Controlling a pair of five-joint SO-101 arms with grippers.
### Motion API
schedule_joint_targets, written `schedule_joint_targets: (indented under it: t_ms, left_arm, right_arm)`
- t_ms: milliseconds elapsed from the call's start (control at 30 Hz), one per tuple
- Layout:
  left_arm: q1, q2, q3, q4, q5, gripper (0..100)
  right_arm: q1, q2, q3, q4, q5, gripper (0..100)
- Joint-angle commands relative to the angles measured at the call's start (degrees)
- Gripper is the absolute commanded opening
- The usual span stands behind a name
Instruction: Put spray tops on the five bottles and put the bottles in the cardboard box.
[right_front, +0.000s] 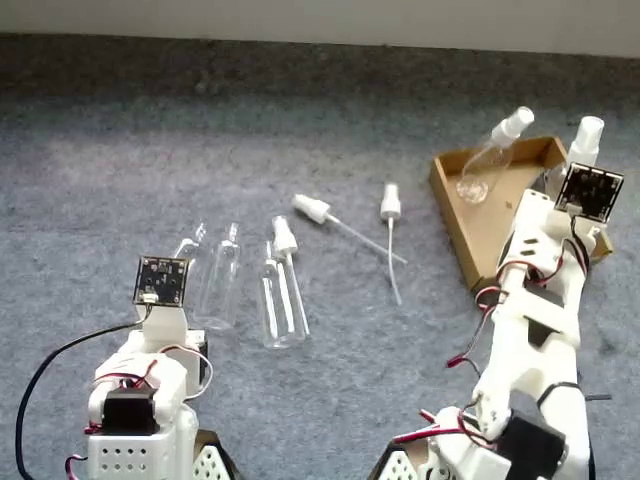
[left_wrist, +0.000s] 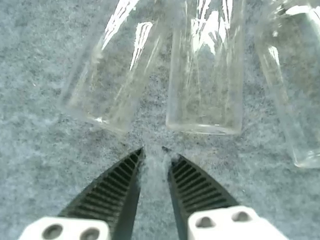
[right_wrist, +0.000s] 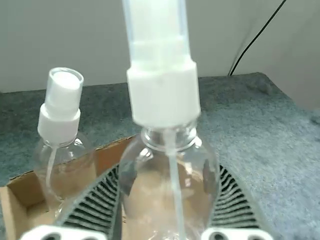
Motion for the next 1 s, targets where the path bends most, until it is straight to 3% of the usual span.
schedule_joint_targets:
  t_ms: [0, 200, 433, 967]
  left_arm:
    - [-0.22, -0.75, -0.31, -0.70, -0.70, 1]
    - [-0.13, -0.75, -0.22, -0.70, -0.70, 1]
    - [-0.13, -0.75, -0.22, -0.70, -0.70, 1]
    - [2.77, -0.75, 1.01, -0.88, -0.70, 1]
  right_arm:
    - [0.75, 2.77, -6.02, -6.81, 0.35, 10.8]
    - [0.92, 13.67, -15.87, -6.81, 0.09, 10.8]
    - [1.89, 25.01, -26.51, -6.81, -9.93, 10.8]
    - [-0.75, 37.23, -37.85, -6.90, -10.02, 10.8]
